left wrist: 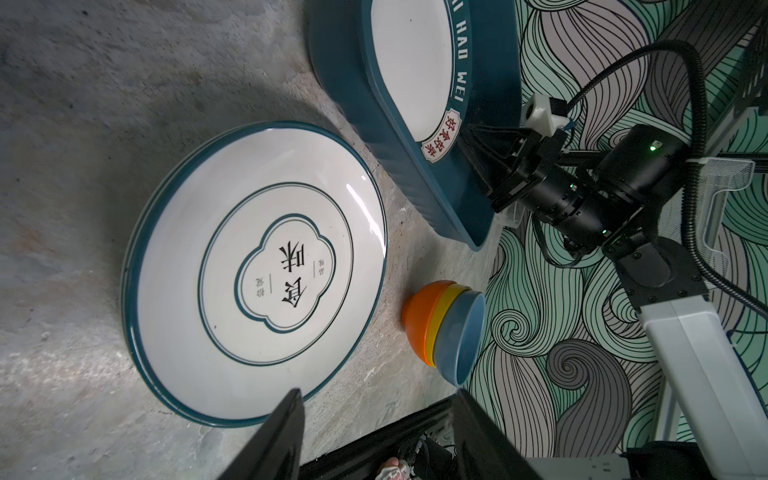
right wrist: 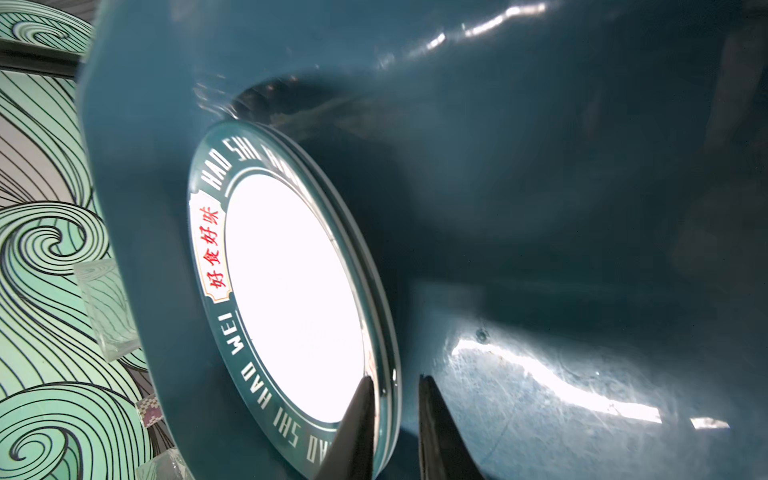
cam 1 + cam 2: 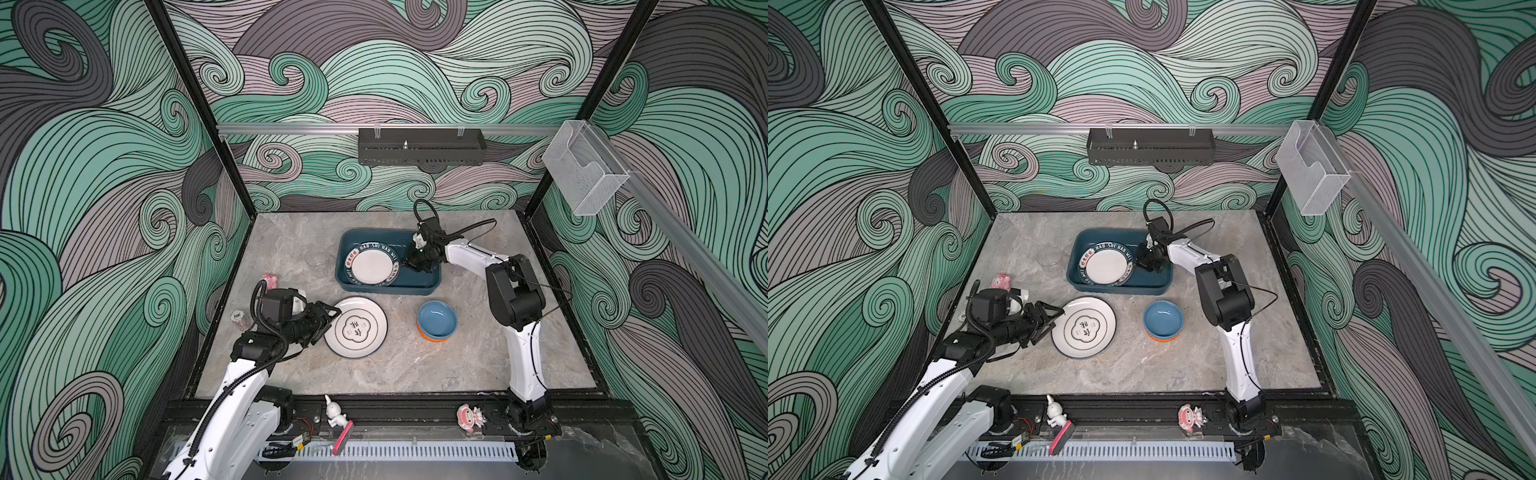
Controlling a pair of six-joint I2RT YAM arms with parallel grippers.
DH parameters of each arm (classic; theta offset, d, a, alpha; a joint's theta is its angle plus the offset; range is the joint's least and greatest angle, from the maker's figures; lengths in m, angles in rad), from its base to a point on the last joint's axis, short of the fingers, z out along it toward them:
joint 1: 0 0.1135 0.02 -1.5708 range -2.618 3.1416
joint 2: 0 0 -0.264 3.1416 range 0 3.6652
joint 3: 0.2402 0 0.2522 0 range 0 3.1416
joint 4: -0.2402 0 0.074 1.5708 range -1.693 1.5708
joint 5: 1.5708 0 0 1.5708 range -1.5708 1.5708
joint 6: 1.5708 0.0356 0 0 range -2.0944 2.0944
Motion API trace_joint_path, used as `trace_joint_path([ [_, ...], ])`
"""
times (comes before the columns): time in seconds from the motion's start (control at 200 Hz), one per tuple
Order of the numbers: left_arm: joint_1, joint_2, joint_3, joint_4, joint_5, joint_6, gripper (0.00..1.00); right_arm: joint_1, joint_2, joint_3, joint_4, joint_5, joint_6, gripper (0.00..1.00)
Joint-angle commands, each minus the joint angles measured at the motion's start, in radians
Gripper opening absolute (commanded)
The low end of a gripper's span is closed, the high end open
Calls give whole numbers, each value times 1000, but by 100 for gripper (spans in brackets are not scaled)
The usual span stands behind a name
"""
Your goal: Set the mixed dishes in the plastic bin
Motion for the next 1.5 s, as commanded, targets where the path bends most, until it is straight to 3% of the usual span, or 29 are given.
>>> trace_joint_path([
  [0.0, -6, -10, -3, 5, -19, 0, 59, 5, -15, 22, -36, 14, -24, 22],
  [0.455, -4, -18, -4, -37, -66, 23, 59, 32, -228, -86, -90, 36, -95, 27],
  [0.936, -2, 36, 8, -146, -164, 70, 59, 152, -462, -236, -230, 85, -225, 30],
  [1.286, -1, 128, -15, -171, -234, 106, 61, 280, -449, -258, -282, 142, -268, 34],
  [1.496, -2, 218, -24, -136, -219, 138, 61, 330, -393, -240, -286, 153, -277, 35],
])
